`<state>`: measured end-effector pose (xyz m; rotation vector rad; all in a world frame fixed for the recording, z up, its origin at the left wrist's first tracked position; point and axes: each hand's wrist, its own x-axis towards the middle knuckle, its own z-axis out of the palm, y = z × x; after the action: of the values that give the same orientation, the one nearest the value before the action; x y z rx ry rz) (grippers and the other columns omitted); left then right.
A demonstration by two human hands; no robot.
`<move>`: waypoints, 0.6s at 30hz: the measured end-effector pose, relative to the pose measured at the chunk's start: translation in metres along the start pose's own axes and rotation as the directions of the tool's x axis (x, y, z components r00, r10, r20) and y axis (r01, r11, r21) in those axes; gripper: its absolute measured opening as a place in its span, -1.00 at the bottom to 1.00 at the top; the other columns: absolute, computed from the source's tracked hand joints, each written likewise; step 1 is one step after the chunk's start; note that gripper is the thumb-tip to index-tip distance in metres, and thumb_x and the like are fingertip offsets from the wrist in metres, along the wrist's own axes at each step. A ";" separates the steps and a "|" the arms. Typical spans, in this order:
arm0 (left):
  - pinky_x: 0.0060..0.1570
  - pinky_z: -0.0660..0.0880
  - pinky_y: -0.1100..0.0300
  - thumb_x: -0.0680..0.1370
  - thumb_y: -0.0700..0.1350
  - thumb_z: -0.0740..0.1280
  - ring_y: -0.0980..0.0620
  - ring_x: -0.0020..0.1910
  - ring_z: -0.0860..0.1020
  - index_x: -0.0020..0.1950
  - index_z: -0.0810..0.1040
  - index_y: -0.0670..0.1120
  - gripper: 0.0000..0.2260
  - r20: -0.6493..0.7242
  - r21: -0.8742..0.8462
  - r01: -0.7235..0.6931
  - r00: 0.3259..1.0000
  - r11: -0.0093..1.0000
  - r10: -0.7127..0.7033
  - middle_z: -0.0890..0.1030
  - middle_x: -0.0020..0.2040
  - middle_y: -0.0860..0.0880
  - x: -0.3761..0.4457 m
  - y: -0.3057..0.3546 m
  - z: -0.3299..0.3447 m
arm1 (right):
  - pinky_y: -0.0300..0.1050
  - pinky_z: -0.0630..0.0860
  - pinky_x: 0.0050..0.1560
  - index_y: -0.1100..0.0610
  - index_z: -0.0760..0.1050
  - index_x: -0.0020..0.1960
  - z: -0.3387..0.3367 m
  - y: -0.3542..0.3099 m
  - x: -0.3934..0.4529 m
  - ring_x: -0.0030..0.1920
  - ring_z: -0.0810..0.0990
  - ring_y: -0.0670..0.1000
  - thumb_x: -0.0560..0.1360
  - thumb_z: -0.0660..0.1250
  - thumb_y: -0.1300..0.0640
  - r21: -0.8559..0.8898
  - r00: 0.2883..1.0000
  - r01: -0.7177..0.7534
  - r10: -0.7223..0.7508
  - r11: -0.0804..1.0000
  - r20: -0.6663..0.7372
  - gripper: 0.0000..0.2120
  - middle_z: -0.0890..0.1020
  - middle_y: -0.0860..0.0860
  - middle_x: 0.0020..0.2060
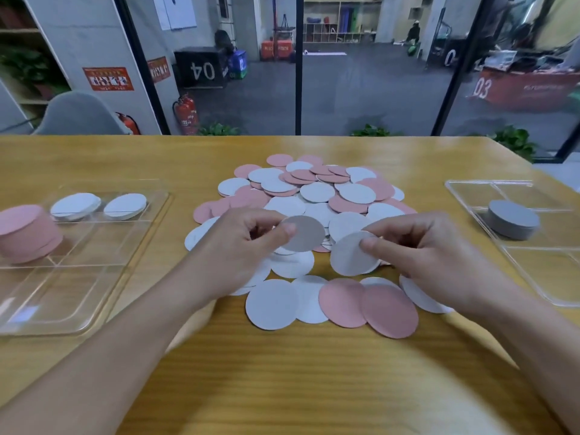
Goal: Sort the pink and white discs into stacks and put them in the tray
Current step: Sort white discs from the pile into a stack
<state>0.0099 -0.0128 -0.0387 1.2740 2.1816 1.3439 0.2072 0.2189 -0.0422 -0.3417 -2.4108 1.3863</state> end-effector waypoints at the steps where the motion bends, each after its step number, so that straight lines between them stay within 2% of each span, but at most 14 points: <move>1: -0.35 0.12 0.13 0.75 0.05 0.37 -0.12 -0.27 0.16 -0.28 0.52 -0.02 -0.59 -0.004 0.011 0.007 1.000 1.000 -0.007 0.22 -0.22 -0.20 0.000 0.001 -0.004 | 0.02 0.32 -0.22 0.08 0.77 -0.02 0.002 -0.002 -0.002 -0.32 0.40 0.10 0.67 0.41 -0.01 0.025 1.000 -0.009 0.009 1.000 0.008 -0.77 0.55 0.24 -0.30; 3: -0.35 0.09 0.10 0.76 0.04 0.37 -0.12 -0.29 0.14 -0.35 0.41 0.06 -0.53 -0.017 0.031 0.007 1.000 0.999 -0.007 0.19 -0.24 -0.13 -0.002 0.001 -0.007 | 0.03 0.34 -0.27 0.17 0.71 -0.09 0.009 -0.007 -0.004 -0.36 0.44 0.06 0.68 0.37 -0.07 0.051 1.000 -0.018 0.017 0.999 0.018 -0.65 0.62 0.20 -0.30; 4: -0.37 0.11 0.12 0.76 0.05 0.36 -0.08 -0.32 0.16 -0.34 0.42 0.04 -0.54 -0.017 0.025 0.012 1.000 1.000 -0.011 0.21 -0.27 -0.09 -0.002 -0.001 -0.007 | 0.04 0.36 -0.27 0.16 0.70 -0.09 0.012 -0.007 -0.005 -0.36 0.46 0.05 0.64 0.39 -0.14 0.024 1.000 -0.013 0.013 1.000 0.009 -0.62 0.62 0.20 -0.29; 6: -0.42 0.22 0.20 0.76 0.14 0.32 0.00 -0.44 0.28 -0.23 0.59 -0.08 -0.55 0.006 -0.019 0.061 0.998 0.998 -0.061 0.36 -0.35 -0.03 -0.001 -0.004 -0.005 | -0.02 0.39 -0.30 0.08 0.70 -0.09 0.016 -0.008 -0.008 -0.36 0.47 -0.02 0.57 0.49 -0.16 -0.088 1.000 0.011 -0.012 0.996 -0.014 -0.69 0.61 0.09 -0.34; 8: -0.34 0.39 0.23 0.74 0.24 0.27 0.11 -0.38 0.49 -0.06 0.76 -0.06 -0.54 0.006 -0.021 0.092 0.996 0.996 -0.092 0.56 -0.32 0.04 -0.001 -0.007 -0.002 | -0.07 0.47 -0.31 0.00 0.67 -0.05 0.019 -0.007 -0.011 -0.36 0.50 -0.05 0.53 0.59 -0.03 -0.161 1.000 0.021 -0.022 0.987 -0.004 -0.86 0.61 -0.05 -0.34; 10: -0.19 0.46 0.25 0.75 0.12 0.33 0.14 -0.24 0.59 0.04 0.78 0.05 -0.72 -0.014 0.028 0.059 0.998 0.998 -0.058 0.69 -0.18 0.08 -0.001 -0.009 0.000 | 0.08 0.60 -0.21 -0.08 0.64 0.08 0.021 -0.004 -0.012 -0.27 0.59 0.05 0.52 0.60 0.06 -0.157 0.999 0.033 -0.029 0.987 0.027 -0.80 0.65 -0.02 -0.23; 11: -0.18 0.47 0.27 0.74 0.01 0.39 0.13 -0.24 0.59 0.10 0.76 0.10 -0.85 -0.011 0.030 0.036 0.999 0.999 -0.036 0.71 -0.11 0.07 -0.003 -0.008 0.000 | 0.15 0.63 -0.13 -0.12 0.61 0.17 0.022 -0.005 -0.013 -0.22 0.62 0.10 0.53 0.60 0.09 -0.127 0.999 0.047 -0.043 0.991 0.032 -0.72 0.66 0.01 -0.19; 12: -0.23 0.47 0.29 0.71 -0.08 0.42 0.13 -0.30 0.56 0.16 0.73 0.14 -0.87 0.000 0.028 0.022 1.000 0.999 -0.022 0.70 -0.08 0.04 -0.004 -0.008 0.001 | 0.19 0.65 -0.06 -0.16 0.59 0.24 0.023 -0.005 -0.013 -0.18 0.65 0.13 0.54 0.60 0.10 -0.089 0.998 0.060 -0.058 0.994 0.026 -0.64 0.65 0.04 -0.16; 14: -0.29 0.44 0.35 0.67 -0.13 0.48 0.17 -0.40 0.48 0.26 0.67 0.20 -0.75 0.002 0.019 0.004 1.000 1.000 -0.004 0.70 -0.08 0.01 -0.006 -0.009 0.003 | 0.24 0.66 0.02 -0.20 0.56 0.31 0.025 -0.006 -0.014 -0.12 0.67 0.15 0.54 0.60 0.10 -0.045 0.996 0.086 -0.086 0.995 0.009 -0.57 0.65 0.05 -0.13; 16: -0.25 0.42 0.39 0.65 -0.14 0.51 0.20 -0.39 0.49 0.21 0.68 0.12 -0.80 0.009 -0.010 -0.030 0.999 0.999 0.031 0.74 -0.11 0.02 -0.007 -0.007 0.007 | 0.24 0.65 0.03 -0.20 0.56 0.32 0.029 -0.006 -0.014 -0.11 0.67 0.11 0.54 0.60 0.07 -0.079 0.993 0.112 -0.114 0.990 -0.016 -0.58 0.66 0.00 -0.11; 18: -0.20 0.44 0.34 0.67 -0.17 0.48 0.20 -0.26 0.59 0.11 0.72 0.00 -0.93 0.044 -0.064 -0.079 0.996 0.995 0.082 0.78 -0.07 0.05 -0.008 -0.004 0.013 | 0.12 0.64 0.00 -0.22 0.55 0.32 0.033 -0.004 -0.014 -0.12 0.65 0.03 0.54 0.59 0.04 -0.166 0.989 0.133 -0.142 0.977 -0.044 -0.57 0.67 -0.09 -0.04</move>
<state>0.0206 -0.0123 -0.0504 1.3693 2.0609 1.3872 0.2059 0.1858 -0.0570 -0.2438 -2.4568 1.1104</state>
